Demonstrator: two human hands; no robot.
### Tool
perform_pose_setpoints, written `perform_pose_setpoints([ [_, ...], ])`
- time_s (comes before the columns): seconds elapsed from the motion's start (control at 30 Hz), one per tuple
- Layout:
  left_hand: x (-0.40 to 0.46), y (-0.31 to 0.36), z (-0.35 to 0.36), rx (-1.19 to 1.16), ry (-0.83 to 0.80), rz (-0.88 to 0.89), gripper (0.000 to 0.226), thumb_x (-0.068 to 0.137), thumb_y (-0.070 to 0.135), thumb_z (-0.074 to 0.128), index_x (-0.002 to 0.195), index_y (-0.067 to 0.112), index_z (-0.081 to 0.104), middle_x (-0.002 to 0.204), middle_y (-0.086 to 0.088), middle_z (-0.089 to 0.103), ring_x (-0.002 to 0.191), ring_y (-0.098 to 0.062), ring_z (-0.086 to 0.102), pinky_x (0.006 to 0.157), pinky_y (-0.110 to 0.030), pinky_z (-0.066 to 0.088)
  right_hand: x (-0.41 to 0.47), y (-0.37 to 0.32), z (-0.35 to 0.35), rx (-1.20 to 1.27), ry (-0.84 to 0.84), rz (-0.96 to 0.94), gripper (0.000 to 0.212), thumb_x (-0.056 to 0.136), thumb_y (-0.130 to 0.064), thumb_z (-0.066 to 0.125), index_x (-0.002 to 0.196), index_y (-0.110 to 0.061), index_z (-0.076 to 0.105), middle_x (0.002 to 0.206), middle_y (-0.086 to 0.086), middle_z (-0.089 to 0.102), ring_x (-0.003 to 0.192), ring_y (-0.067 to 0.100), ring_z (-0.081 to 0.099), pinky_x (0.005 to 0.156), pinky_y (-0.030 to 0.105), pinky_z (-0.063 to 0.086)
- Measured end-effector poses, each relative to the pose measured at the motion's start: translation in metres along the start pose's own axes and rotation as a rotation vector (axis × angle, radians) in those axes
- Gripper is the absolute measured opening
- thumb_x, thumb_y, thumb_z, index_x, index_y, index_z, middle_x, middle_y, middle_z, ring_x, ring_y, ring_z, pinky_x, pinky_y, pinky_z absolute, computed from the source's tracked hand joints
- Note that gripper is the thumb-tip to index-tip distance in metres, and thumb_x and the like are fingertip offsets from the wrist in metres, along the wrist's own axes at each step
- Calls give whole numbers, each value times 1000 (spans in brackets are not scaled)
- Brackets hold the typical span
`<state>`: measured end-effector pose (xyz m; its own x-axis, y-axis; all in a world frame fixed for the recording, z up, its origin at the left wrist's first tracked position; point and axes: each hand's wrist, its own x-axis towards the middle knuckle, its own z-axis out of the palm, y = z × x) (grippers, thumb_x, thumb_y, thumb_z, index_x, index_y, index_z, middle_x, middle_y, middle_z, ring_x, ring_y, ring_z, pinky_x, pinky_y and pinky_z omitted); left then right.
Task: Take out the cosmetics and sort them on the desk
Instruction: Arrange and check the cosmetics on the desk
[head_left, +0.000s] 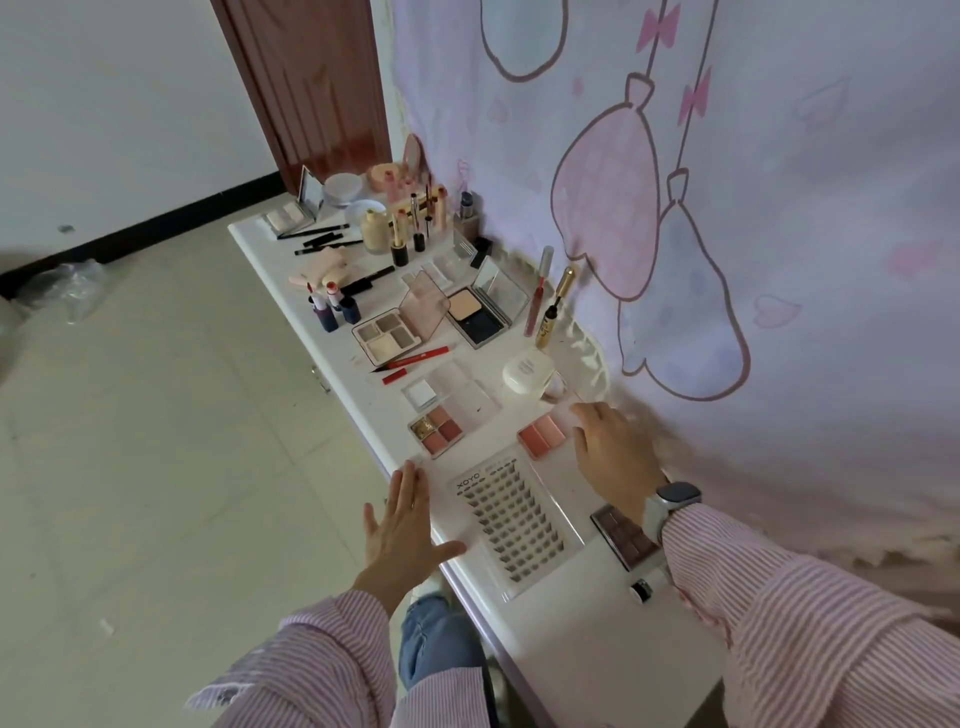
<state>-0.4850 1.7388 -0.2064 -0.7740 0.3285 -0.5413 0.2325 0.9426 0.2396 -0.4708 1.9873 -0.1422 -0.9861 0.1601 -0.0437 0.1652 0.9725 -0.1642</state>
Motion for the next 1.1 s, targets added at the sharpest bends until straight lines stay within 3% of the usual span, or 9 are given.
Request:
perform_pose_setpoints([
  [0.2,-18,18,10,-43,91,9,78,92,44,47,148,12,2,156,-5,-14,143,-21,-13,114,-51,4,-84,12,7,168,93,-25,22,78,0,62,99,-5,66,96,10,67,91,30,62,76,36,50],
  [0.37,-39,31,30,-120,125,0,66,96,32,41,148,13,5,156,-3,-11,143,-20,-11,114,-49,5,-138,32,18,-56,9,-145,48,44,-5,76,91,-12,66,92,6,66,84,28,65,70,38,51],
  [0.5,-48,37,36,-155,146,-11,62,96,29,40,147,13,10,157,-3,-6,144,-20,-7,115,-49,8,-155,43,39,-152,-153,-23,25,82,-11,54,108,-8,56,115,12,55,105,32,52,83,40,42],
  [0.6,-53,38,38,-172,186,-6,57,95,27,42,145,13,18,157,-5,0,144,-22,-3,115,-49,11,-157,48,49,-291,-216,-31,28,96,-18,32,122,-13,42,125,6,45,114,25,42,91,34,33],
  [0.67,-57,39,37,-186,221,-7,55,95,26,43,144,13,22,156,-7,4,144,-24,-1,115,-48,14,-156,46,45,-323,-212,-74,28,93,-14,35,119,-13,44,121,7,48,111,23,44,89,33,33],
  [0.73,-62,40,33,-232,271,-1,54,94,25,44,143,14,25,155,-9,9,143,-26,3,114,-47,17,-154,40,33,-321,-130,-124,25,77,-10,59,102,-12,57,101,7,59,92,24,56,77,31,41],
  [0.83,-67,49,18,-363,387,99,48,93,20,48,139,10,35,149,-12,26,138,-27,22,110,-40,27,-152,26,14,-18,102,-161,30,55,-6,79,79,-12,62,72,2,61,61,21,59,56,22,43],
  [1.0,-78,79,-46,-727,346,315,28,93,13,51,120,13,55,115,-3,62,101,-11,58,79,-8,45,-112,-17,-51,1006,173,53,34,82,-3,59,93,-34,51,82,-11,59,72,2,62,65,11,46],
  [1.1,-96,97,-93,-907,423,457,22,94,17,50,115,20,57,100,6,65,91,-5,63,74,-11,49,-88,-43,-108,1270,293,-1,29,83,-6,62,97,-30,56,88,-6,65,78,7,67,69,19,54],
])
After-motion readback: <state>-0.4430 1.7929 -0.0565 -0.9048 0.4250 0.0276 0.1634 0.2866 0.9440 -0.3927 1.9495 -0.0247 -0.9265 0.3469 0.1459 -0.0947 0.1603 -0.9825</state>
